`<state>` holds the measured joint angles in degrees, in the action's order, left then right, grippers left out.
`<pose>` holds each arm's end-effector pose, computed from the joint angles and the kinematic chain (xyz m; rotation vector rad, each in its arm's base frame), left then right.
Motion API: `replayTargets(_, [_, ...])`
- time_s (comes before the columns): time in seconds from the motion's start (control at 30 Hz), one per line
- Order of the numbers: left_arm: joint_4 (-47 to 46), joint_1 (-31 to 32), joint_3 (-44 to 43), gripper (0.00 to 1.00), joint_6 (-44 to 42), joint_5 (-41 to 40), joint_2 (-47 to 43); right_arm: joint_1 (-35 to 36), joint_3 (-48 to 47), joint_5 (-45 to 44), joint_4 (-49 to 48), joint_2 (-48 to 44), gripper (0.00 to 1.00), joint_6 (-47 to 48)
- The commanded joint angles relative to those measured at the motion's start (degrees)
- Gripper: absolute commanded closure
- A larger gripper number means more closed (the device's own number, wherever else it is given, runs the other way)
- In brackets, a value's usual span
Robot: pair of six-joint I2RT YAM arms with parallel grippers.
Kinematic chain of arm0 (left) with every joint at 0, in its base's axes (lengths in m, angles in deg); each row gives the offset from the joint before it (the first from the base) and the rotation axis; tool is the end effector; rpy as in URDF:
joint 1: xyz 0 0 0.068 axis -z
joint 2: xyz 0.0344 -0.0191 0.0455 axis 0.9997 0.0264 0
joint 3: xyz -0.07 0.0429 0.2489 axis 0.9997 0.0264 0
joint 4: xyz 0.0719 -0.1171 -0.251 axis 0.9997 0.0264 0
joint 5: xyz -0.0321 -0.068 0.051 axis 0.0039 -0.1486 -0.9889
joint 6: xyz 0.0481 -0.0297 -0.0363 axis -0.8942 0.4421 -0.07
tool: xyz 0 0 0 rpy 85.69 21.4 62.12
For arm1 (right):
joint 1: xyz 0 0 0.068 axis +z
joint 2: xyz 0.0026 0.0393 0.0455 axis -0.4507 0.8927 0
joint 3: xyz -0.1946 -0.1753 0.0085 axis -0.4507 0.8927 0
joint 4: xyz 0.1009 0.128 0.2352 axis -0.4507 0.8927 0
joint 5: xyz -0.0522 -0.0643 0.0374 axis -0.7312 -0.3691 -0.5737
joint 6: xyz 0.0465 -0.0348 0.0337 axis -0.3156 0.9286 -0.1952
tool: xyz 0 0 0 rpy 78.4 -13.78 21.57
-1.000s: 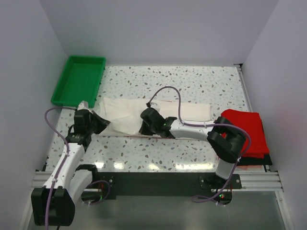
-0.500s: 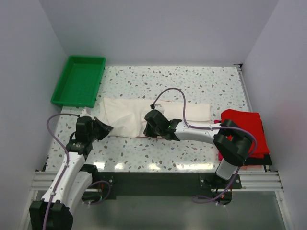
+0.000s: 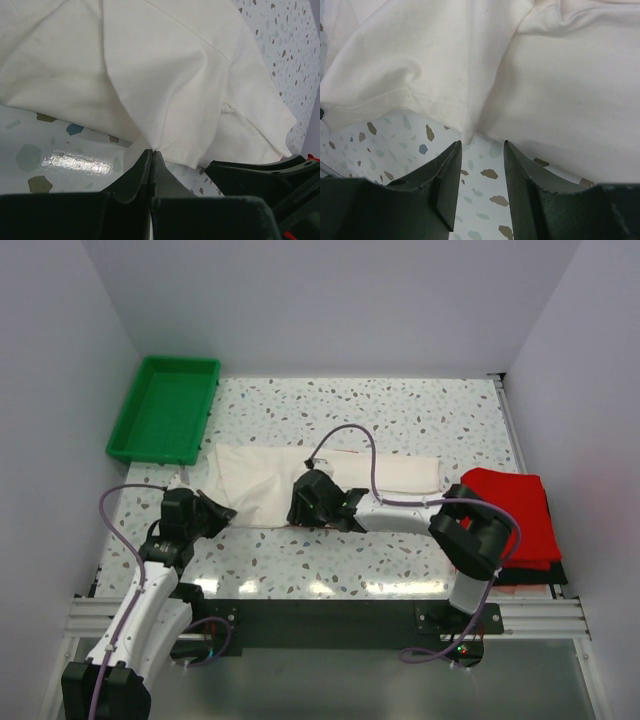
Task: Fold and stack the t-shirts
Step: Fold the tshirt
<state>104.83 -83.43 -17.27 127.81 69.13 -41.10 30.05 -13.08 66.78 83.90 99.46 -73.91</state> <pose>0.1977 -0.0243 0.1632 -0.8504 2.1522 -0.6657 0.2279 0.3328 0.1386 -0.0170 2.4699 0.7088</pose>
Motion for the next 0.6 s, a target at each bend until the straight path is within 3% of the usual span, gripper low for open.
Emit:
replayTargets(0.0, [-0.72,0.48,0.10,1.00,0.42,-0.37,-0.11,0.82,-3.16,-0.06,-3.74,1.71,0.55,0.31])
replayTargets(0.23, [-0.72,0.48,0.10,1.00,0.42,-0.19,-0.20,1.17,-7.29,-0.15,-2.78,6.28,0.58,-0.31])
replayTargets(0.47, [-0.11,0.74,0.19,1.00,0.68,0.07,-0.99,1.08,-8.00,-0.76,-0.85,7.07,0.83,-0.31])
replayTargets(0.57, [0.77,1.00,0.37,1.00,0.94,-0.10,-1.87,0.99,-7.47,-1.03,-0.49,6.55,0.99,-0.05])
